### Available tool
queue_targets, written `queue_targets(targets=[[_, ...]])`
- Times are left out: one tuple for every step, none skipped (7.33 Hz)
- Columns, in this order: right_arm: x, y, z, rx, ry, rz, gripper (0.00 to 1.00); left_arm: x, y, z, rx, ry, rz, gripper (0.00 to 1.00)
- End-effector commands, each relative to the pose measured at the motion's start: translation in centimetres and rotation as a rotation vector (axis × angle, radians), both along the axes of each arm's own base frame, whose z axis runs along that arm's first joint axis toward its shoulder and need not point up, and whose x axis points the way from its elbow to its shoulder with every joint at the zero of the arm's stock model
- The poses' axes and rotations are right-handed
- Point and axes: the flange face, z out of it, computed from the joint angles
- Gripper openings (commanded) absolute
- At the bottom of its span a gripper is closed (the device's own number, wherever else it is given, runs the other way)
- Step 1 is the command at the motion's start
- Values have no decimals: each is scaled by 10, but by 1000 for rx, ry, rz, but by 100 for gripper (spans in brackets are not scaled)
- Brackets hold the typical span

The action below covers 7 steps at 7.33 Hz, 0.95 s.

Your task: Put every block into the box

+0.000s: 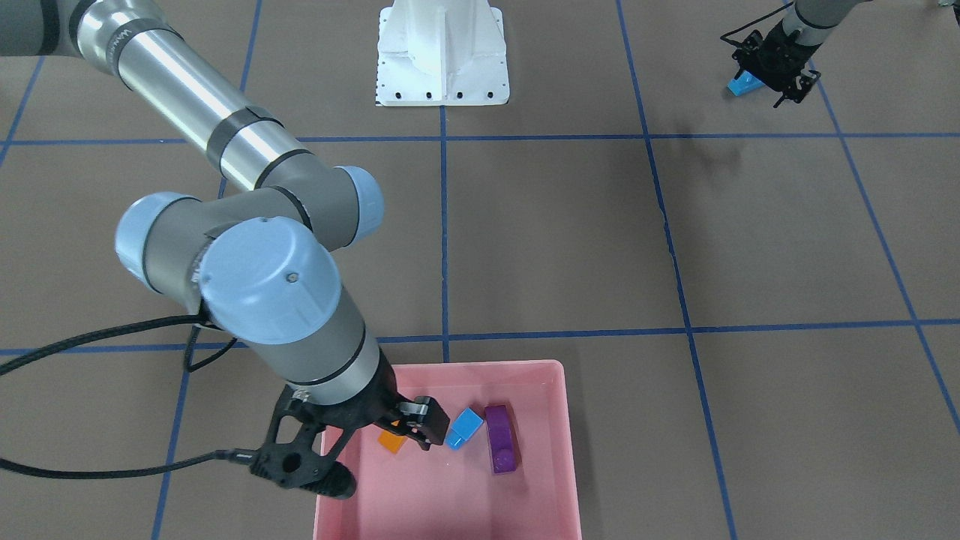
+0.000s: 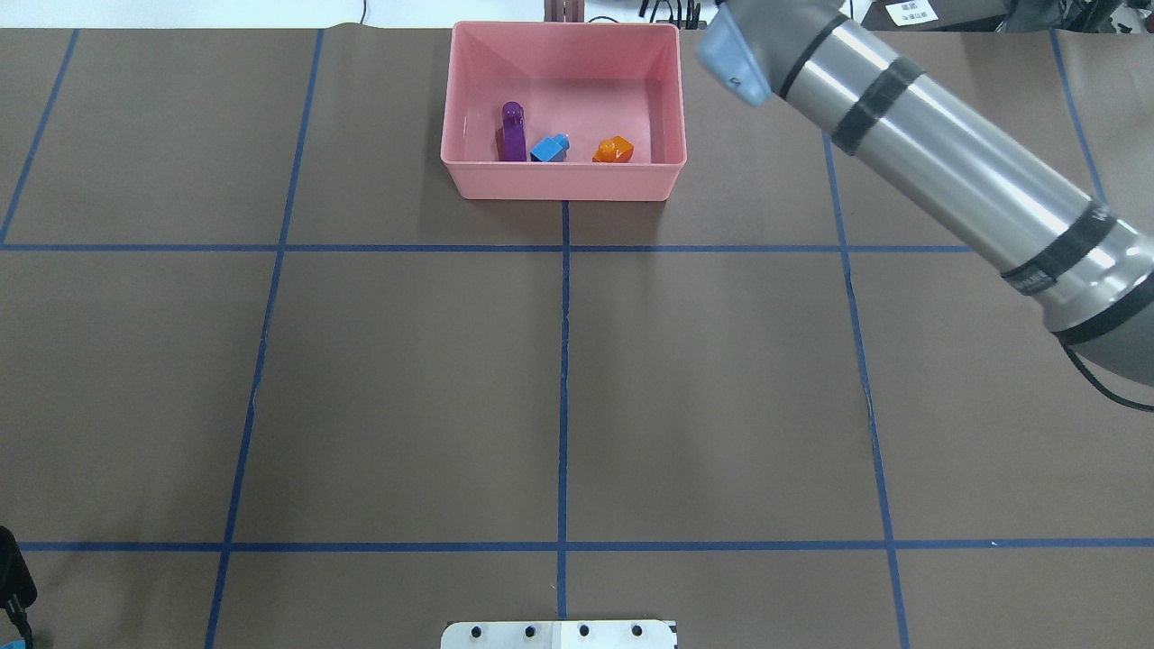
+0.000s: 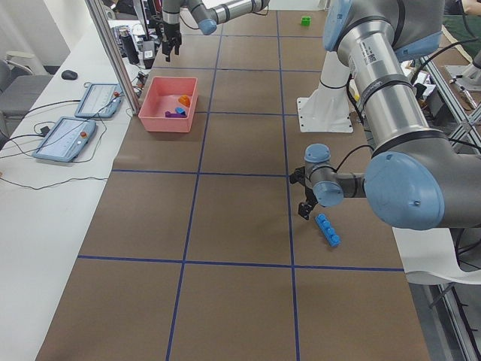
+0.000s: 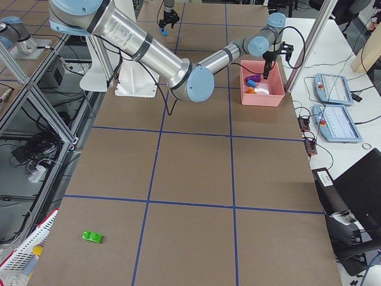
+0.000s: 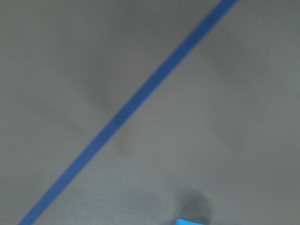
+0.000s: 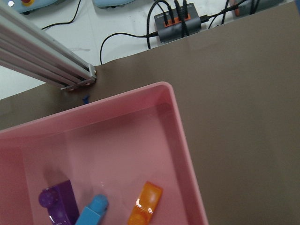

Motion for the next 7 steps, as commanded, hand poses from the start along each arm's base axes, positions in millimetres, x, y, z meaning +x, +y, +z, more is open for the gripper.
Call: queue_targets(targets=[[84,55,60,-11,61,-42,95,5,21,14,-15,-30,17,98],[144,109,113,21,110,-107,94,3,22,27,-14,-54,20,98],[181,164,143,37,154,-190,94,4,26,30,-21,-56,25,98],[217,196,175,37,185,-230,95,6,29,30,-32,-49,24,90],[239,221,215,53,208,-292,96,7,33,30,-39,-51,28,34],[258,242,258,53,229,-362,98,7,33,29,-40,-46,29,0],[278,267,304,28,245,-418,98,7,33,27,-48,-32,21,0]])
